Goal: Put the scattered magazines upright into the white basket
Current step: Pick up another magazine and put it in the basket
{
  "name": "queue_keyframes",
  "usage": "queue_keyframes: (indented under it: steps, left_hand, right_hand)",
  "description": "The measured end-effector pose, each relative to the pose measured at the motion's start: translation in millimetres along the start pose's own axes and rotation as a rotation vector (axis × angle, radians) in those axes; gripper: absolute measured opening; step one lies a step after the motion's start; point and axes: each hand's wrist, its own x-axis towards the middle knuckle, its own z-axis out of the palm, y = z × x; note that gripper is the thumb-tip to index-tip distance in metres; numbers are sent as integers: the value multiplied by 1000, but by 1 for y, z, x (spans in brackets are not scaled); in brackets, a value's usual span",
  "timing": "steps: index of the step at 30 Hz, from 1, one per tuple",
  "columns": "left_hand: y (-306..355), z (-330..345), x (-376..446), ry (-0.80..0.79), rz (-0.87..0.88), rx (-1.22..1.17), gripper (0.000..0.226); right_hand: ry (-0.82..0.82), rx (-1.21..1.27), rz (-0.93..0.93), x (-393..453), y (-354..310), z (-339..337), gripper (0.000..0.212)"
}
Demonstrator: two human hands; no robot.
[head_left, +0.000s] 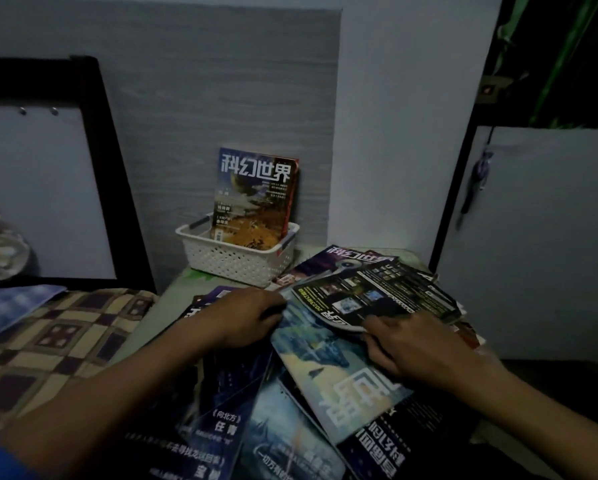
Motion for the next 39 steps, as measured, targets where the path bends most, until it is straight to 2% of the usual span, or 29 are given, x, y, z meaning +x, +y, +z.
queue_keyframes:
  steps: [3,5,6,7,8,9,12,13,17,19,21,23,26,28,32,36,39]
  left_hand:
    - [-7,3,-2,59,-76,-264,44]
    - [-8,0,-2,116,-105,-596,80]
    - [-6,-2,-2,145,-81,-749,101]
    - [-1,-6,-2,162,-33,-875,113]
    - [7,-10,0,195,33,-991,112]
    - [14,-13,2,261,84,-1103,99]
    - [31,-32,14,602,40,-1446,35]
    - [30,-41,16,702,-6,-1480,24]
    - [11,-84,10,913,-24,-1464,12]
    - [4,-98,4,981,-35,-1452,10]
    - [-5,-98,-1,1011,-83,-1438,11]
    - [-16,-84,-6,943,-153,-1365,15]
    - [-29,-43,-15,695,-231,-1096,32]
    - [-31,-22,-18,646,-249,-954,36]
    - [-37,-26,-5,783,-302,-883,36]
    - [-64,-77,24,965,-309,-932,30]
    - [-97,-115,52,1011,-310,-872,18]
  right_hand:
    - [245,353,204,10,5,-25,28]
    - [447,711,302,23,5,-57,19]
    - [540,861,330,31,3,-75,18]
    - [619,1002,362,39,2,-91,20]
    - [679,1143,398,46,0,-104,21]
    - [719,1262,434,52,-2,-113,22]
    - [771,1435,506,64,-7,-124,23]
    - [779,1448,508,67,-8,-127,24]
    - [684,1444,388,74,-1,-133,41]
    - [507,1308,346,76,-3,-126,28]
    - [372,1173,379,78,-10,-109,22]
    - [318,1138,454,77,-19,-83,20]
    - [273,1072,554,72,-23,-44,20]
    - [267,1020,618,74,-19,-34,14]
    - [276,943,571,96,-13,-49,23]
    - [514,1013,549,149,4,-66,9]
    - [618,1125,614,203,21,-64,3]
